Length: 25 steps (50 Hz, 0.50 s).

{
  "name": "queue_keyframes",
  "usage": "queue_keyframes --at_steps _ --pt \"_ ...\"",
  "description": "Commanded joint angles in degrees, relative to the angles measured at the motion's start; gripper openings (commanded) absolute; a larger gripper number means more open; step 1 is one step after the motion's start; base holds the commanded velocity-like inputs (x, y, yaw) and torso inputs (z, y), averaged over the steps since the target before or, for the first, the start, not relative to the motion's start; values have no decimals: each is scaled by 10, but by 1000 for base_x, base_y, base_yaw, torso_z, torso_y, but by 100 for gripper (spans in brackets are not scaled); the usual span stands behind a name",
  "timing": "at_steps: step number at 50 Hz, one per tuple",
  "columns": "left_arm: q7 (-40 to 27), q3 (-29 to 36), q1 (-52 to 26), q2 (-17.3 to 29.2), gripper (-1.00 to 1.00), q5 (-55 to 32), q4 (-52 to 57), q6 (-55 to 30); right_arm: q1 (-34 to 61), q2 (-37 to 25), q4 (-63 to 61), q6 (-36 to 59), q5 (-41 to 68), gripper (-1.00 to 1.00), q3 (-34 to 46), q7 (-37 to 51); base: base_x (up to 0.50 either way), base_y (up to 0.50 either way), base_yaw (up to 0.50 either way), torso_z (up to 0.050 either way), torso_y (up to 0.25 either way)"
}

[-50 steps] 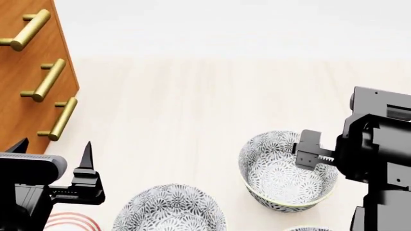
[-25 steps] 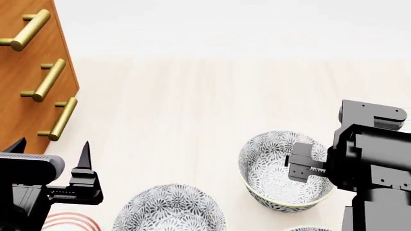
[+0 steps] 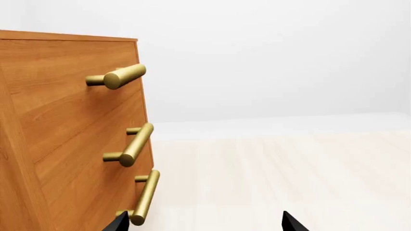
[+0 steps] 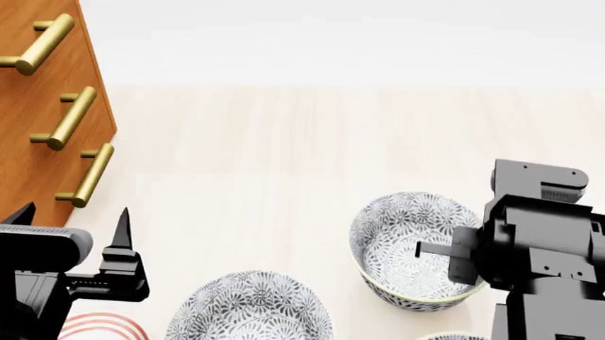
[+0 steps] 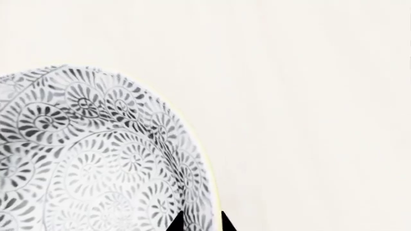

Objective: Stack the bowl at the front on the bowl in the middle.

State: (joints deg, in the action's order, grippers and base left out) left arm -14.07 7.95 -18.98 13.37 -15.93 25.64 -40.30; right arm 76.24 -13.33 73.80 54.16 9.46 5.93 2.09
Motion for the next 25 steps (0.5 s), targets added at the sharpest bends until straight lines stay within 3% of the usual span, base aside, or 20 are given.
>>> queue_keyframes --at_steps 1,14,21,25 --pt "-2 2 -1 2 100 -2 -2 2 -3 4 7 -12 -11 -100 -2 -6 0 0 0 0 0" --pt "-3 4 -1 3 100 -4 -9 9 -2 6 -5 -4 -18 -100 -3 -12 0 0 1 0 0" --pt "-6 4 1 4 100 -7 -7 9 -74 -5 -246 149 21 -100 -32 -15 0 0 0 0 0" --pt "-7 4 -1 5 100 -8 -8 10 -87 -7 -309 192 35 -100 -45 -13 0 0 0 0 0"
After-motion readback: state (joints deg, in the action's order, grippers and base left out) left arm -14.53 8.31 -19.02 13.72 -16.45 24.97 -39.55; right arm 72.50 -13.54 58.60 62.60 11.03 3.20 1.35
